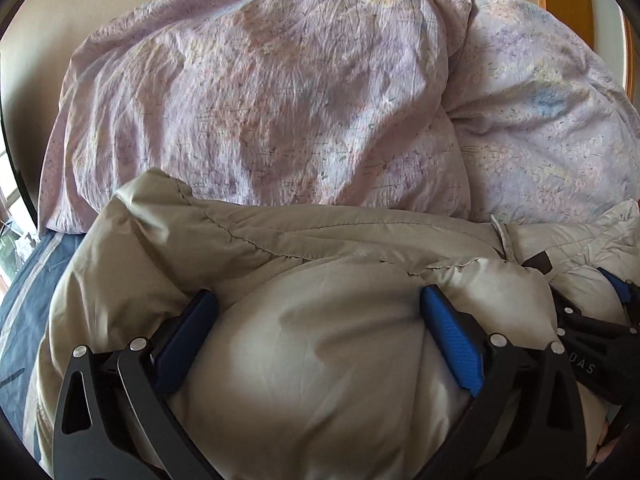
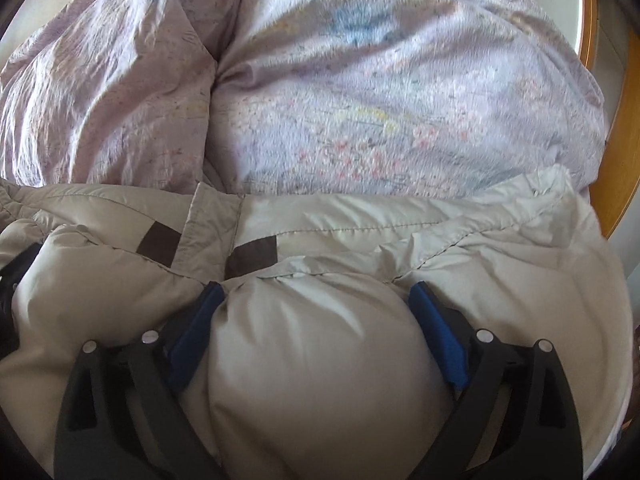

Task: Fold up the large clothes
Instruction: 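Press the folded jacket flat with both open grippers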

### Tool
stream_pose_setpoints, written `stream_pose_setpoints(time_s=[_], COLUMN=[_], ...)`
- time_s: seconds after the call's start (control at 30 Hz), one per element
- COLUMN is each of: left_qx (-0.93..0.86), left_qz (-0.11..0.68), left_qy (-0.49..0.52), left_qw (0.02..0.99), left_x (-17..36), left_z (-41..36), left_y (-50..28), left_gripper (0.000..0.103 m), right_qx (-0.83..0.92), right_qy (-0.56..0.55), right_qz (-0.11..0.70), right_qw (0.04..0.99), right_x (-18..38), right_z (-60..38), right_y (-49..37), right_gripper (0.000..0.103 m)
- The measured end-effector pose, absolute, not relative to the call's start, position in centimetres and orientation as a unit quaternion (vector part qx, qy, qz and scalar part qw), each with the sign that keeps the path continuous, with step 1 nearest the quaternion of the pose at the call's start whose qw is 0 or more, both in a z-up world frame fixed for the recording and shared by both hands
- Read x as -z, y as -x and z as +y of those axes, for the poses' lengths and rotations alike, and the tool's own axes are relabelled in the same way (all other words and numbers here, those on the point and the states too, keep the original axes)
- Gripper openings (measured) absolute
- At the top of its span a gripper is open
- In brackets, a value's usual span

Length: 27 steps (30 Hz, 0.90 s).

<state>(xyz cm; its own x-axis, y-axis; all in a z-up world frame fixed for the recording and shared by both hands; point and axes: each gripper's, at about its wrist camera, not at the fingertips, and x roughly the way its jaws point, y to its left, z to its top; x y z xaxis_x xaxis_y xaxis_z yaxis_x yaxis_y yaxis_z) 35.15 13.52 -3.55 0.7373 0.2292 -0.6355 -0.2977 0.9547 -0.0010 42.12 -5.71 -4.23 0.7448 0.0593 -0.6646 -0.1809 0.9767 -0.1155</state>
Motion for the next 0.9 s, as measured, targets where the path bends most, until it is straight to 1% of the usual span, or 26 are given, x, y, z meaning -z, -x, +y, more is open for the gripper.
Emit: stream_pose_setpoints(time_s=[0.4, 0.9], left_qx=[-0.149, -0.167], left_qz=[0.354, 0.391], left_qy=[0.048, 0.032], left_qw=[0.922, 0.904], left_x=[6.1, 8.5], left_z=[13.1, 12.7], left_y=[-36.4, -40.0], left_gripper=[0.102, 0.102], right_qx=[-0.061, -0.061], right_qy=[0.091, 0.091], right_qz=[0.369, 0.395], right_qw=[0.923, 0.912], right_x=[6.1, 7.5], right_z=[-5.5, -5.1], right_y=[-43.0, -45.6], right_gripper=[0.098, 0.101])
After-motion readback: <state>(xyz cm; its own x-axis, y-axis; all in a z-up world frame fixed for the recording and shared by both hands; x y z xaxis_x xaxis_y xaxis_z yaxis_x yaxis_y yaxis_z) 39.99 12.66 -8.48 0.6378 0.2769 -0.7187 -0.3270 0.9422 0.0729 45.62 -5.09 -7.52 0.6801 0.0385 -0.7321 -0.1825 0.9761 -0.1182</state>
